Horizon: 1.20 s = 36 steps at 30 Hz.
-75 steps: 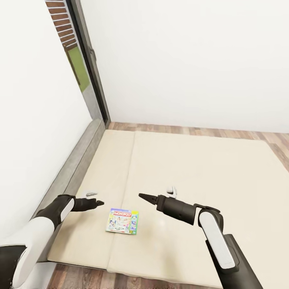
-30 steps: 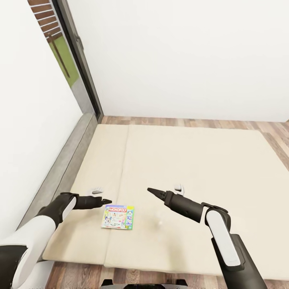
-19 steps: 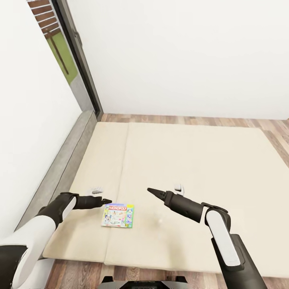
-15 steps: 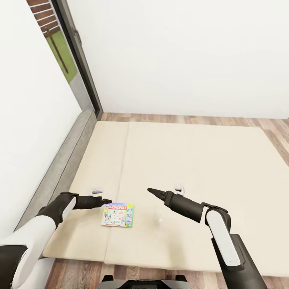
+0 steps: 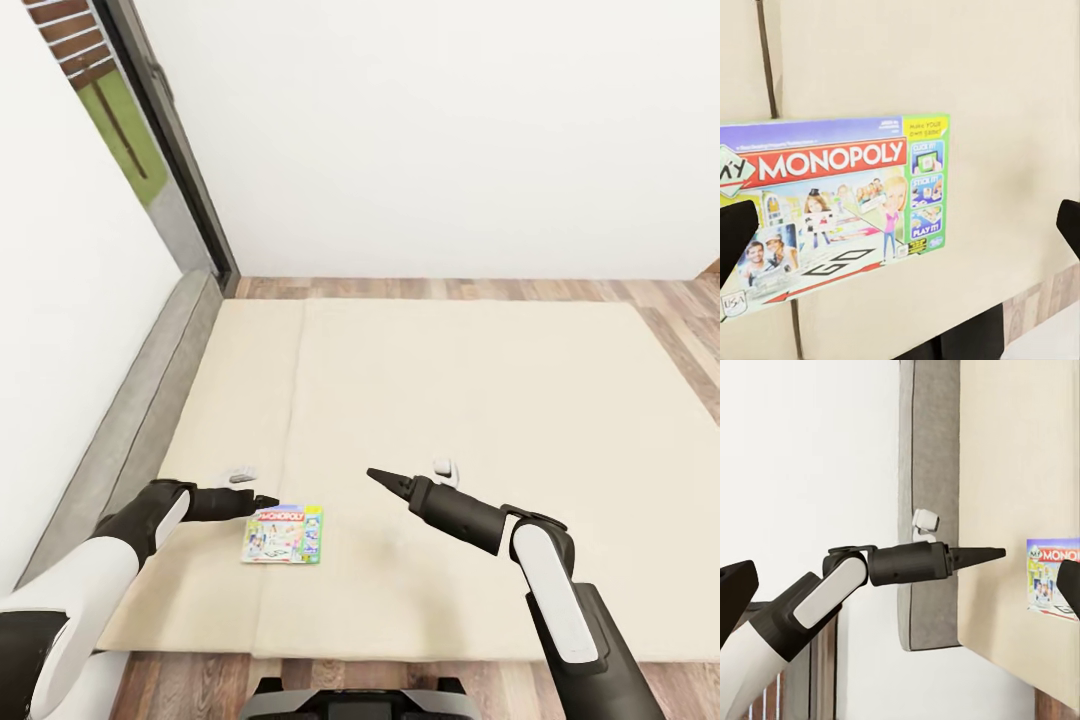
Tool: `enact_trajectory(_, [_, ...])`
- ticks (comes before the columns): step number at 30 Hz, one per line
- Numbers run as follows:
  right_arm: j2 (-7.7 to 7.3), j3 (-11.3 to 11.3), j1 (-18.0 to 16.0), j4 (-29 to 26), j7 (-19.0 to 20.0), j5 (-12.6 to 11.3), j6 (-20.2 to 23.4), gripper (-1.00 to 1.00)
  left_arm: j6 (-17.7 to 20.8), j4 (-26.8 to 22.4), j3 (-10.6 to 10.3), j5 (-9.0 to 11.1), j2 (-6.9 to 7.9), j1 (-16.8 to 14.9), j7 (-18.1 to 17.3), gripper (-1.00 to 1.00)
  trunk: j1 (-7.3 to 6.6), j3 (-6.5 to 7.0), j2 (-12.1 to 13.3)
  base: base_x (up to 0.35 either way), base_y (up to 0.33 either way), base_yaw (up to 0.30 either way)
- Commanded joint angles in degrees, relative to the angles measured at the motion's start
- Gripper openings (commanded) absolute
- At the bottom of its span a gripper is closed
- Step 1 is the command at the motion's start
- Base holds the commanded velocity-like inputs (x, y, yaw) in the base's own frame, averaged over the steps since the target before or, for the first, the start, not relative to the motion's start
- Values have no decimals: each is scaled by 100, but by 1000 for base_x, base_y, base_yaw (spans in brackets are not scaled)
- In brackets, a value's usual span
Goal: Put all the toys in the child's room - the three board games (two on the bed and one on the table), the two jigsaw puzzles on the table, and the tennis ball on the table - inside the toy box on the table in the child's room.
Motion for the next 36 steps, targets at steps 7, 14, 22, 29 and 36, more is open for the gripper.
enact_trajectory(7, [9, -9, -4, 0, 36, 43, 15, 100, 31, -7, -46, 64, 8, 0, 0, 100, 3, -17, -9, 0, 0, -44])
enact_trajectory(14, [10, -9, -3, 1, 36, 43, 14, 100, 28, -7, -39, 65, 8, -3, -1, 100, 3, -18, -9, 0, 0, -7])
enact_trajectory(22, [10, -6, -2, 2, 4, 48, 12, 100, 34, -7, -25, 66, 13, -2, -4, 100, 3, -19, -9, -3, 0, -1])
enact_trajectory(29, [10, -2, -2, 2, -9, 51, 12, 100, 53, -7, -11, 66, 23, -4, 4, 100, 3, -19, -9, -43, 0, 0])
enact_trajectory(36, [10, 0, -2, 1, -12, 51, 12, 100, 68, -7, -4, 61, 22, -5, 25, 100, 3, -19, -9, -13, 0, 0])
